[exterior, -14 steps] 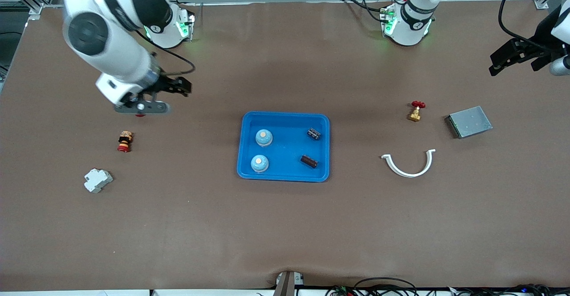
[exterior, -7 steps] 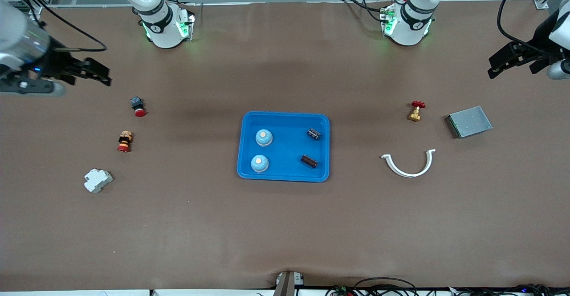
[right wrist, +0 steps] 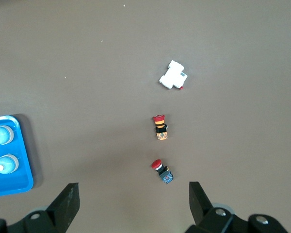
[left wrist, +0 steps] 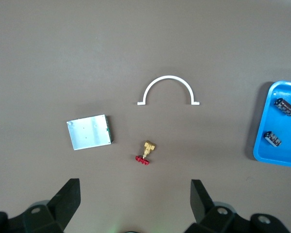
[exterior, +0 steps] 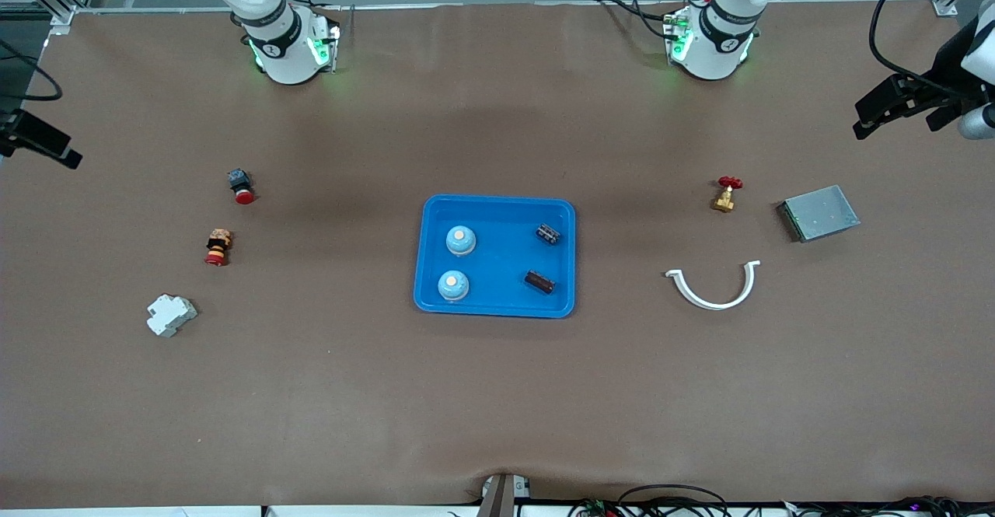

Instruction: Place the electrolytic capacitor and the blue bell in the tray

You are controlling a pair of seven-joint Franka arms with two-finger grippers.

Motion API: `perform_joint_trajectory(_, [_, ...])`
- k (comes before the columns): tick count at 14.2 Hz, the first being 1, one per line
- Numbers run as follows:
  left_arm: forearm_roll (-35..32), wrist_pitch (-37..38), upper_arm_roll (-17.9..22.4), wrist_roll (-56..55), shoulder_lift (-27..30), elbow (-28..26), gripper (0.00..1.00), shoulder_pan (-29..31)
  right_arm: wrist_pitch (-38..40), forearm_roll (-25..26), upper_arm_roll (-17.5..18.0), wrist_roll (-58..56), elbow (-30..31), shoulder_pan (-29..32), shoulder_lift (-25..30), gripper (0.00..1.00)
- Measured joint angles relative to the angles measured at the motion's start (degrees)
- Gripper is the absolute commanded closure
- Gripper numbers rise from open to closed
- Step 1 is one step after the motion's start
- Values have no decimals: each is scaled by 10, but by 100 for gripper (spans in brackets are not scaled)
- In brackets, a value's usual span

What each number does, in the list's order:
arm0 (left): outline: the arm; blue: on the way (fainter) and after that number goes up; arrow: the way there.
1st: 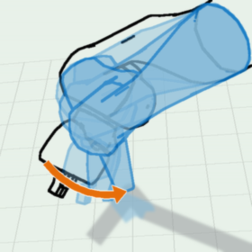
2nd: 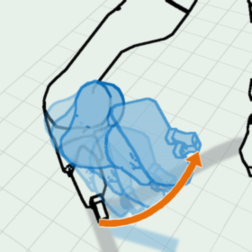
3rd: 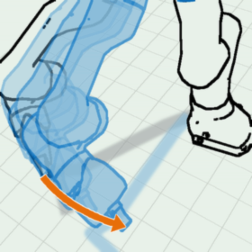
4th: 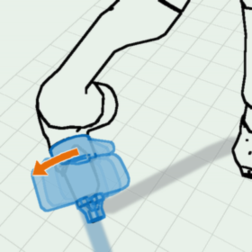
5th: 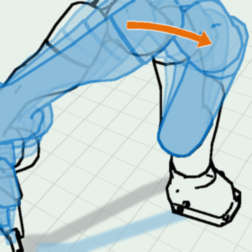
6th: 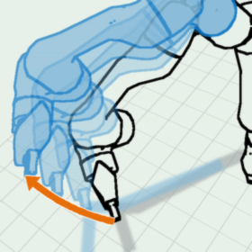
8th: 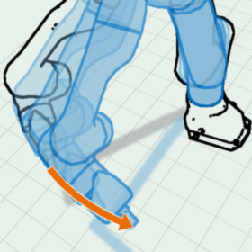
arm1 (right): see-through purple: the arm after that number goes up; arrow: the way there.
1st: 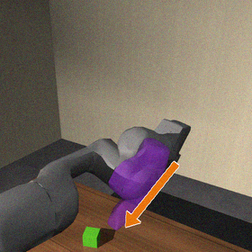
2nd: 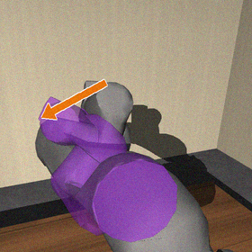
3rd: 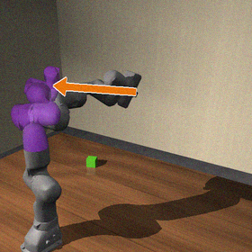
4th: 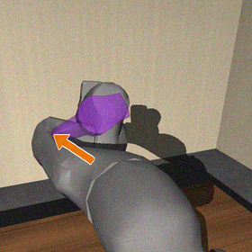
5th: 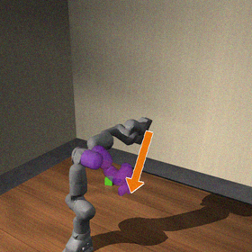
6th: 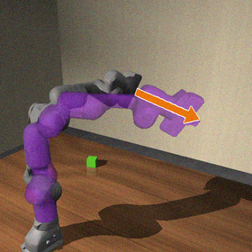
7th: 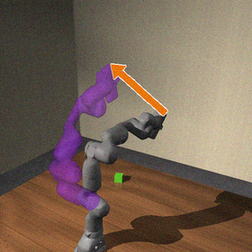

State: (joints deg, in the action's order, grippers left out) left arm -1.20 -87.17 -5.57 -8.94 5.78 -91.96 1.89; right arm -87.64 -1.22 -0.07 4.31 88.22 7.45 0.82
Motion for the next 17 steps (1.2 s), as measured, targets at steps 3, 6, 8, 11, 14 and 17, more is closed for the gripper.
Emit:
perform_joint_trajectory(3, [0, -4, 0, 0, 0, 0, 0, 0, -6, -1, 8, -11, -2, 0, -11, 0])
perform_joint_trajectory(6, [0, -4, 0, 0, -1, 0, 0, -1, -8, -1, 13, -11, 1, 0, -13, 0])
perform_joint_trajectory(8, [0, -4, 0, 0, -1, 0, 0, -1, -12, -1, 14, -13, 1, 0, -13, 0])
perform_joint_trajectory(11, [0, -4, -1, 0, -2, 0, 0, -2, -18, -1, 15, -52, 0, 0, -11, 0])
perform_joint_trajectory(14, [0, -3, -1, 0, -2, 0, 0, -2, -19, -1, 12, -70, 0, 1, -10, 0])
perform_joint_trajectory(17, [0, 3, -2, 0, -2, 2, 0, -3, -17, -1, 12, -71, 0, 1, -10, 0])
